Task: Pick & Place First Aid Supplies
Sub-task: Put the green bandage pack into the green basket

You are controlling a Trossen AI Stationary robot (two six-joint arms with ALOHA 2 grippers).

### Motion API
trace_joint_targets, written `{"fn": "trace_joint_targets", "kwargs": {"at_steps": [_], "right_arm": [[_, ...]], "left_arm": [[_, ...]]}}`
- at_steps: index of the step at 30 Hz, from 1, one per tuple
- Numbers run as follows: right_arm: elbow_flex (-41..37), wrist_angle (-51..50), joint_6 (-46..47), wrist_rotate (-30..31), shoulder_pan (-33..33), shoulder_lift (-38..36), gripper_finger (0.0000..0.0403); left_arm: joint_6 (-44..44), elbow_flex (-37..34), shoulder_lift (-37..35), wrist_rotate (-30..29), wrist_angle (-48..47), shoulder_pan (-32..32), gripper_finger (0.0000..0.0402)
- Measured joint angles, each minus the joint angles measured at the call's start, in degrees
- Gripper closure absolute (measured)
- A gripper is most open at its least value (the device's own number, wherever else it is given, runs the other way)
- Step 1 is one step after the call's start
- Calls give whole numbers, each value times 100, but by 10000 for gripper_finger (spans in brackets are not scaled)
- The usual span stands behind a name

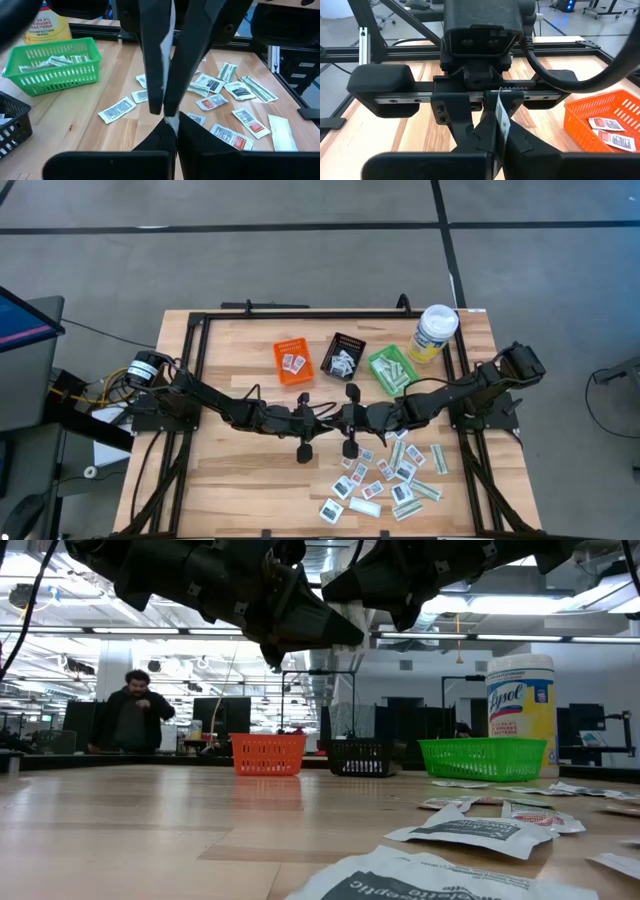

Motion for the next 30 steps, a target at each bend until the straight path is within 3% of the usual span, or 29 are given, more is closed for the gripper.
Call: {"fn": "trace_joint_targets", "kwargs": {"at_steps": [17,30], "right_arm": [[136,-128,-276,-28,46,-44,402],[175,-249,-206,2,44,-266,403]], "left_arm": [[-122,14,-22,174,-148,0,392],[-122,-7,-13,170,-367,-2,314]]}}
